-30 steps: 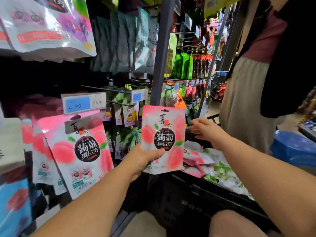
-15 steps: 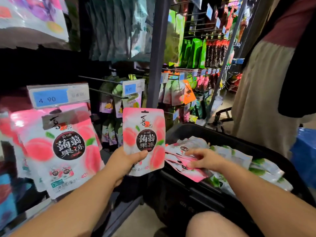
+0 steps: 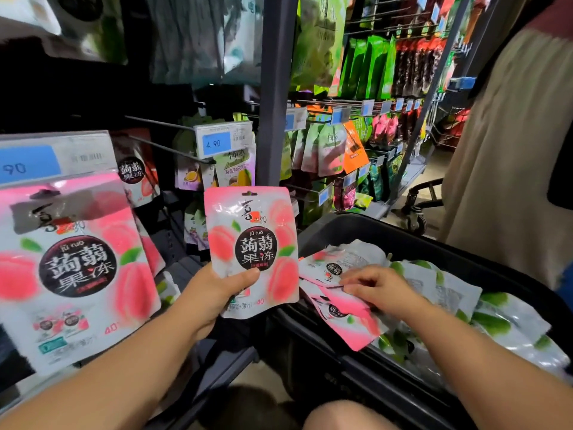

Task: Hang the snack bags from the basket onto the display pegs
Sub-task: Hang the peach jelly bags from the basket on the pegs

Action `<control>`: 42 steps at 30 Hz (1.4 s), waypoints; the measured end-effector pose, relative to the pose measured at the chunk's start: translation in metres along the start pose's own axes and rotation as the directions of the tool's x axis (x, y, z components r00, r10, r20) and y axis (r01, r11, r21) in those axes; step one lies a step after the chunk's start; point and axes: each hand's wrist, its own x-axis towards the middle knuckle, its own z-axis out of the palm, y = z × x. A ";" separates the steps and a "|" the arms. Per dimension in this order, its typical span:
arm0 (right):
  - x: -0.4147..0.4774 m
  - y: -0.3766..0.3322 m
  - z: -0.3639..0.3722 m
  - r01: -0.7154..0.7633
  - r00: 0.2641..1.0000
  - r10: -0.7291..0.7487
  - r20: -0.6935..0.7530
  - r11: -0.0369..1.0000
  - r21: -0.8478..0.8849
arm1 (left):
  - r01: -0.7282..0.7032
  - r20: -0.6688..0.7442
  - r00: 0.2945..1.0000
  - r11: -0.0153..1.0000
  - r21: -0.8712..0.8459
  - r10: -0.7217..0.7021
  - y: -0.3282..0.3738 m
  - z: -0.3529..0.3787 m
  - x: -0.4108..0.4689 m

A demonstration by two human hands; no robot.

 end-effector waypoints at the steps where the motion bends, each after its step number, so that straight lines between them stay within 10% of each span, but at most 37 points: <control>1: 0.003 0.001 0.001 0.007 0.999 -0.007 -0.037 1.000 -0.006 | -0.002 0.000 1.000 1.000 0.006 0.002 0.001 0.000 0.001; 8: 0.013 -0.029 -0.018 0.134 0.907 -0.031 -0.420 0.967 0.216 | -0.038 -0.072 0.996 0.992 0.120 0.047 0.003 -0.001 0.009; 14: 0.028 -0.055 -0.042 0.316 0.834 0.078 -0.546 0.744 0.589 | -0.056 -0.132 0.988 0.977 0.204 0.084 0.006 0.001 0.015; 19: 0.034 -0.070 -0.040 0.303 0.875 0.168 -0.454 0.541 0.785 | -0.077 -0.175 0.976 0.960 0.270 0.127 0.003 0.004 0.017; 32: 0.009 -0.055 0.002 -0.043 0.995 0.086 -0.054 0.835 0.548 | -0.058 -0.122 0.988 0.962 0.265 0.093 -0.001 0.018 0.016; 36: 0.005 -0.041 0.005 -0.211 0.978 0.173 0.121 0.795 0.569 | -0.058 -0.106 0.990 0.965 0.257 0.088 0.004 0.017 0.012; 42: 0.005 -0.058 -0.004 -0.059 0.998 0.062 0.020 0.733 0.677 | -0.099 -0.100 0.986 0.949 0.299 0.135 0.030 0.003 0.000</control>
